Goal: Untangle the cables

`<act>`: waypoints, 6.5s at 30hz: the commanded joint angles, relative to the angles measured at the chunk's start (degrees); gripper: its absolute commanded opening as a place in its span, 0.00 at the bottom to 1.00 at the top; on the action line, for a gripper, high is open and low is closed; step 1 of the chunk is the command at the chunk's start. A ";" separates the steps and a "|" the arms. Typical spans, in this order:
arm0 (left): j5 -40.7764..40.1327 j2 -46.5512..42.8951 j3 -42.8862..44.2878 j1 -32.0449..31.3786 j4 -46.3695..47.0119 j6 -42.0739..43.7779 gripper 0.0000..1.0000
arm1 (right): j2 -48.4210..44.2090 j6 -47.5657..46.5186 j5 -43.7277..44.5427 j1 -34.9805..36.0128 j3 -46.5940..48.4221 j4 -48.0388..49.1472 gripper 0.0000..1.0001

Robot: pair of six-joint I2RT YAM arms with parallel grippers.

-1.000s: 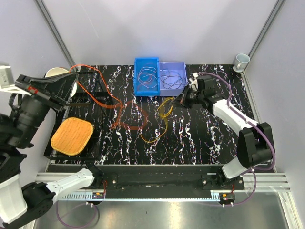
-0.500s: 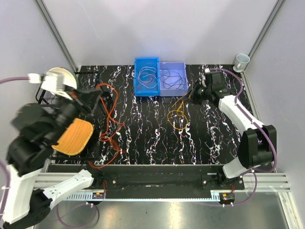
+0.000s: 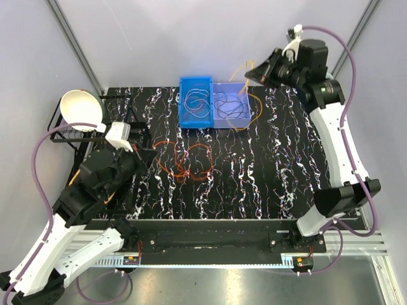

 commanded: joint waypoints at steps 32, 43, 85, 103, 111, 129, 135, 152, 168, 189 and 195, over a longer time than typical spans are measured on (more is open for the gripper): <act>-11.18 -5.99 -14.12 0.12 -7.22 -3.62 0.00 | 39.82 -2.82 -1.57 -3.80 49.16 13.07 0.00; -11.18 -5.38 -14.04 0.03 -7.22 -3.62 0.00 | 41.14 0.53 -2.37 -7.76 51.08 24.58 0.00; -11.26 -6.25 -14.04 0.12 -7.13 -3.88 0.00 | 34.56 1.76 -2.47 -2.32 3.10 31.19 0.73; -12.23 -3.98 -14.39 0.03 -6.96 -5.63 0.00 | 10.66 -4.49 2.21 3.39 -22.79 23.53 0.75; -9.60 10.07 -20.08 0.03 9.10 -11.00 0.00 | 2.56 -2.38 -3.14 10.68 -38.82 24.33 0.75; -8.98 35.23 -30.46 0.47 30.92 -11.79 0.00 | -2.02 2.89 -10.71 18.77 -57.98 34.34 0.80; -7.05 35.05 -33.02 0.47 33.65 -12.58 0.00 | 3.52 6.49 -10.80 22.46 -59.13 41.46 0.79; -6.08 38.39 -35.57 0.47 36.81 -15.13 0.00 | 16.00 13.26 -11.33 28.53 -59.93 52.18 0.74; -5.12 38.31 -36.27 0.38 37.69 -15.48 0.00 | 22.86 15.99 -11.94 31.70 -56.50 55.53 0.54; -1.16 32.00 -36.01 0.03 35.51 -15.66 0.16 | 24.19 16.70 -12.47 31.79 -54.48 55.10 0.00; -3.79 20.15 -31.71 -0.67 26.55 -14.87 0.53 | 18.48 12.93 -10.98 31.79 -50.79 46.06 0.00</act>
